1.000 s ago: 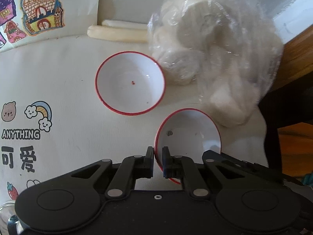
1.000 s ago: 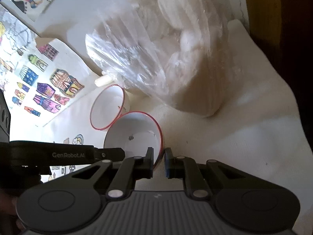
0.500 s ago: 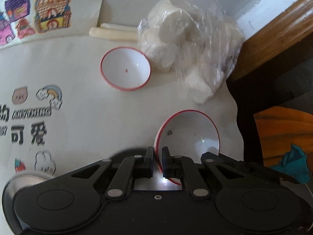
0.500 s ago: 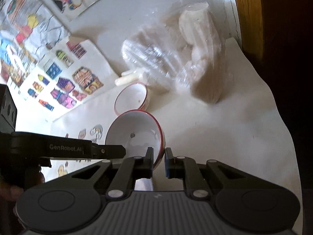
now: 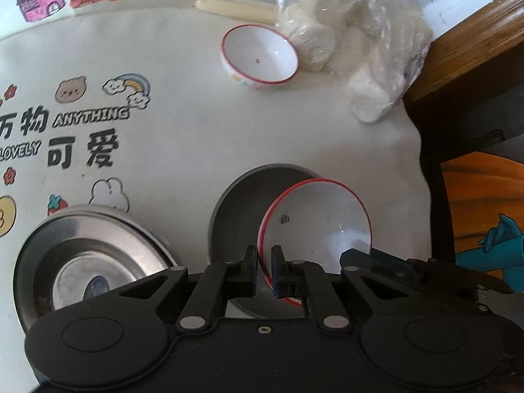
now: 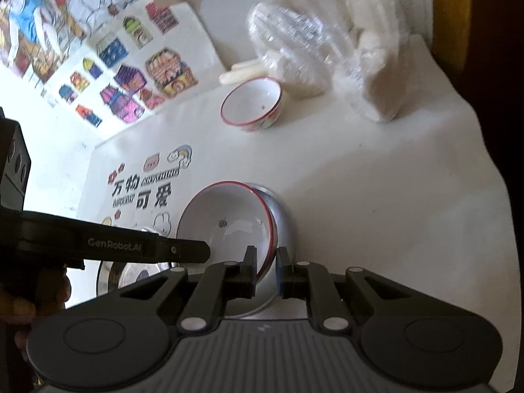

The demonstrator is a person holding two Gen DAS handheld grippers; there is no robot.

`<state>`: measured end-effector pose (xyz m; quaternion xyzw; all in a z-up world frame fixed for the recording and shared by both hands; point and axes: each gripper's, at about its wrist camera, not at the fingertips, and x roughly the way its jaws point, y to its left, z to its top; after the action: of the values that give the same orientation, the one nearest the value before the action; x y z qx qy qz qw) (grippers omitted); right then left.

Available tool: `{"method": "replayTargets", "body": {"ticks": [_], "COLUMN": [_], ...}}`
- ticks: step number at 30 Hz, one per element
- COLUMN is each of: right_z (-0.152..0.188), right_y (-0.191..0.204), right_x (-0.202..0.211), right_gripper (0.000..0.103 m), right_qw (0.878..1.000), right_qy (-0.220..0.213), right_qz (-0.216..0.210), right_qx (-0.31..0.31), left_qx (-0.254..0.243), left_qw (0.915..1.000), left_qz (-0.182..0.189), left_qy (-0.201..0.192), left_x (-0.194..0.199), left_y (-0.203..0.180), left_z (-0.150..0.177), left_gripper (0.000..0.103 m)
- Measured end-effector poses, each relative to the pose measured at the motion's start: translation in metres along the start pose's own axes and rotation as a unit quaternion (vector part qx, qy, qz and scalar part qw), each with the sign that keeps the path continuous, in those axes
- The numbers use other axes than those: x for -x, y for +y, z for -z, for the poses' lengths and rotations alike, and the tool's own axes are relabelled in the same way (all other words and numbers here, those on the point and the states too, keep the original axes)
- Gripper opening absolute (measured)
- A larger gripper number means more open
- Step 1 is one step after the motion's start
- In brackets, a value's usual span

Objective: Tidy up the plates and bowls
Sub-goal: 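Lift the white bowl with both grippers and carry it over the steel bowl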

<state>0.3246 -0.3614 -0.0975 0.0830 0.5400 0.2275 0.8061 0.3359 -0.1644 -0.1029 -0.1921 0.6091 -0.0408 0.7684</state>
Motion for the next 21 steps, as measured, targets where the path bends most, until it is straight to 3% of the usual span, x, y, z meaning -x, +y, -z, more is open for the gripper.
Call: {"method": "replayTargets", "body": {"ticks": [21], "right_z": [-0.003], "right_y": [0.005], "right_x": [-0.029], "right_gripper": [0.013], "right_qw": [0.999], "right_qy": [0.034], "right_qz": [0.01], "right_qx": [0.014], "left_qx": [0.014], "left_qw": [0.9993], "left_qz": [-0.031], "left_qy": [0.014], "left_x": [-0.021], "left_y": [0.005], "left_z": [-0.001], "left_gripper": [0.008]}}
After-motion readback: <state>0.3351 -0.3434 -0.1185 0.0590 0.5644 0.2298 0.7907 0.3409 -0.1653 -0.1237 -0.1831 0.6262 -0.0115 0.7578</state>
